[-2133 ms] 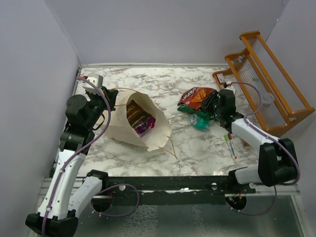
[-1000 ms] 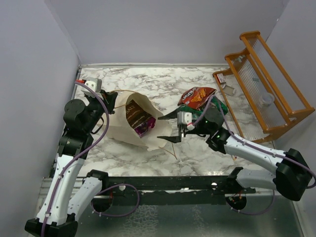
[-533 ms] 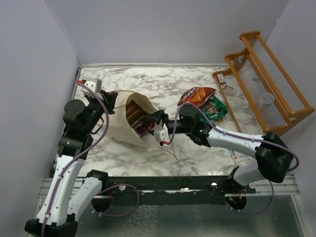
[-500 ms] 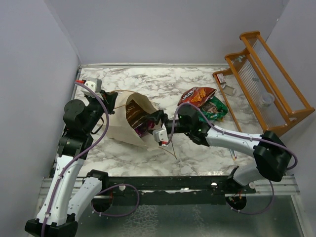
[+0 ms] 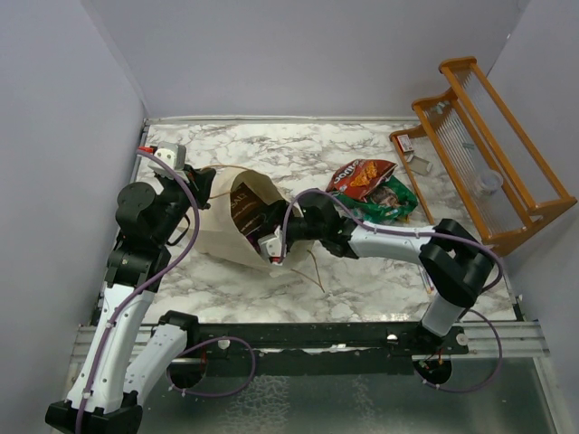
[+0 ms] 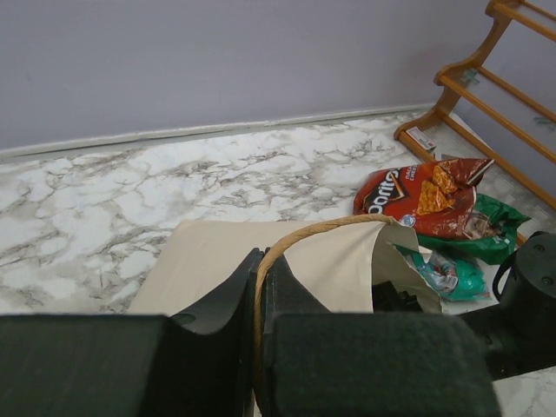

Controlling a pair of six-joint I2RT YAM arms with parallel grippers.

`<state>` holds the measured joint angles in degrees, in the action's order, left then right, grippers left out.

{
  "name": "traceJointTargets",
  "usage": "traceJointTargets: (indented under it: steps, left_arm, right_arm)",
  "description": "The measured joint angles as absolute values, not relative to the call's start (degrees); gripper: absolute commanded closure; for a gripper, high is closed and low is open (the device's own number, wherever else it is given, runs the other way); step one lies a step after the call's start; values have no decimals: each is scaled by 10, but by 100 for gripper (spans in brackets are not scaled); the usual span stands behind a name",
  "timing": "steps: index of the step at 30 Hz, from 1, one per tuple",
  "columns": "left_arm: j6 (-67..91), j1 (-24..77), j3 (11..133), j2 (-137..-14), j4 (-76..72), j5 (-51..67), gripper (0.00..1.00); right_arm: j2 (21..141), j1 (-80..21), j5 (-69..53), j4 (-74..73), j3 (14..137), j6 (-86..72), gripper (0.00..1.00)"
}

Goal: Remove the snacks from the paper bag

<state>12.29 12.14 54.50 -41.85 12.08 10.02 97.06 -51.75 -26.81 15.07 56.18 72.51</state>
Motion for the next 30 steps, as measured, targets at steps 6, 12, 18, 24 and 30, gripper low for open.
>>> traceJointTargets:
  steps: [6,12,18,24,30]
  left_arm:
    - [123,121,545,-418,121,100,100]
    - [124,121,545,-418,121,100,100]
    - [125,121,545,-418,121,100,100]
    - [125,121,545,-418,122,100,100]
    - [125,121,545,-415,127,100,100]
  right_arm:
    - [1007,-533,-224,218,564,729,58]
    - [1018,-544,-186,307,555,714,85]
    - [997,-544,-183,346,542,656,99]
    - [958,-544,-180,364,538,570,99]
    - [909,-544,-183,364,510,504,99]
